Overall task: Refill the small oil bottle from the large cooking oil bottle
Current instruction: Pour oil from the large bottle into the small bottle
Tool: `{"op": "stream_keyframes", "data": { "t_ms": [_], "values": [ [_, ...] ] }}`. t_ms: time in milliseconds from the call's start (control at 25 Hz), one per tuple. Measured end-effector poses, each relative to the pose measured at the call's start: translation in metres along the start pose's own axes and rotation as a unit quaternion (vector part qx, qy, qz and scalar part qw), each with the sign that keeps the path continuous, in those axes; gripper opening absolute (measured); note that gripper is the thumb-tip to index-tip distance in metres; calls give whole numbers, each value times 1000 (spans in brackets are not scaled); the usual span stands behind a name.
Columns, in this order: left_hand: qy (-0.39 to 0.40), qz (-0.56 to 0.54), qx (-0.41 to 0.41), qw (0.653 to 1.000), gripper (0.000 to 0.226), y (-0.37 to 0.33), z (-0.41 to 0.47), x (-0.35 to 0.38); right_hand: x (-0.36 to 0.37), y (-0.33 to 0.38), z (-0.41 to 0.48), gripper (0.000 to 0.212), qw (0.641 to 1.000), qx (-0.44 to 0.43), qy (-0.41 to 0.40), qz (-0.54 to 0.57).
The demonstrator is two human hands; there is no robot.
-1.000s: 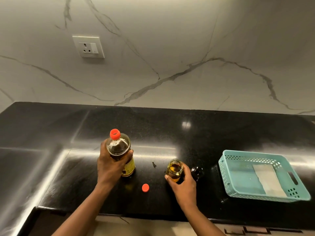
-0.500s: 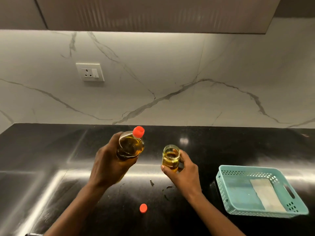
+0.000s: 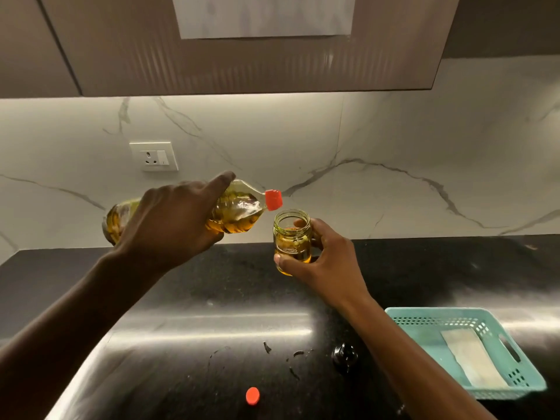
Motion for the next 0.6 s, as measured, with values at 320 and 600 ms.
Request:
{"op": "stream_keyframes", "data": {
  "t_ms": [320,600],
  "values": [
    [-20,69,67,995,76,0,22,-21,-10,19,13,67,1000,-20,-3,0],
    [-30,99,88,991,73,-5,34,-29,-10,24,12,66,1000,-19,2,2]
  ]
}}
Point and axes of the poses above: each hand's wrist, its own z-axis towards the middle knuckle, its own x-axis out of the palm, y = z × x, the point moved 7 cm from there along z, towards the middle knuckle, and after that the axes turned 4 degrees about x, right-handed, at the moved point
